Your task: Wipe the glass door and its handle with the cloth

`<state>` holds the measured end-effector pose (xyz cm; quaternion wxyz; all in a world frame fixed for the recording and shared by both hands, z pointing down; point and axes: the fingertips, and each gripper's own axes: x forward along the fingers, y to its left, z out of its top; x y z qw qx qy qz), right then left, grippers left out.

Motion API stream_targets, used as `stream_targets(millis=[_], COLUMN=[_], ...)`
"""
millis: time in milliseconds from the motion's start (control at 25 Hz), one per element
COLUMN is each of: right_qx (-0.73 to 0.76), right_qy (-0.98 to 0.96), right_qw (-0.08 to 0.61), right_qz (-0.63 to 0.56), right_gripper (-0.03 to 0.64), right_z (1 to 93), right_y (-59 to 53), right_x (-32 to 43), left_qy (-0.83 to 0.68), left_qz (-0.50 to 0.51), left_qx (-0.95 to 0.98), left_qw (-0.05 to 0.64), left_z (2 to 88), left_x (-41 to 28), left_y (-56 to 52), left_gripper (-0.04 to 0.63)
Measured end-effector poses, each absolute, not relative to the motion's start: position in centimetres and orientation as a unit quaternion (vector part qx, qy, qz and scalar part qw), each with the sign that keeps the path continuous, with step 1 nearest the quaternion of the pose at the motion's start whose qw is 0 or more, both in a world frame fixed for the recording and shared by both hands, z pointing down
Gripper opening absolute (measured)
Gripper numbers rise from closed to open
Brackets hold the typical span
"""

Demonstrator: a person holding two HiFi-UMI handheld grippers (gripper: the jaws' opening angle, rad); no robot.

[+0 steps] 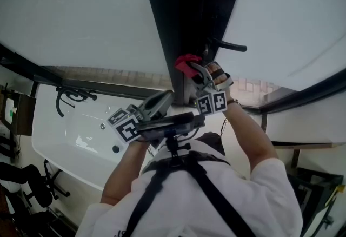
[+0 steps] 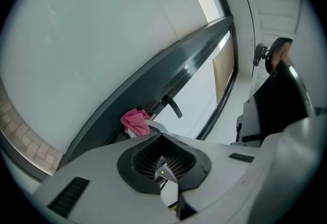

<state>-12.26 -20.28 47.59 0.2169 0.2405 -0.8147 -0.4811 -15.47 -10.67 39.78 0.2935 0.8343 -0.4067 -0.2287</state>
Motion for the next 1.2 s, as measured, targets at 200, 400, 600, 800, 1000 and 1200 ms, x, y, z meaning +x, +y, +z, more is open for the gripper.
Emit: stream_targets(millis=[200,400,600,800,1000,1200], right_qx=[0.208,0.193,0.169,0.122,0.075,0.075], right_qy=[-0.816,-0.82,-0.816,-0.815,-0.808,-0.776], right_qw=[0.251,0.268,0.288,0.361,0.449,0.5], right_qz=[-0.478,-0.468,-0.472,-0.437,-0.374,-0.377], right_gripper=[0.094,0.094,0.094,0.094,0.094,0.094], right_z=[50.2,51.7,52.8,57.0,60.6,64.6], right_y=[-20.0,-19.8,-19.9,-19.7,-18.8,-21.0], right_x=[-12.3,-12.5,-12.9,-12.5,-10.2,-6.7], left_qy=[-0.411,-0.416,-0.418,-0.421,-0.425,-0.43], left_qz=[-0.228,-0.227,-0.226,-0.225,-0.228,-0.227], left_qx=[0.832,0.829,0.828,0.827,0.823,0.82], left_qw=[0.294,0.296,0.299,0.298,0.299,0.304], left_z=[39.4,39.5,39.6,39.6,40.0,40.2], left_x=[-15.4,-15.5,-15.6,-15.7,-16.0,-16.1], left_y=[-10.6,-10.6,-10.6,-10.6,-10.6,-10.7], left_gripper=[-0.008,-0.008,-0.008,-0.008,-0.008,-0.008])
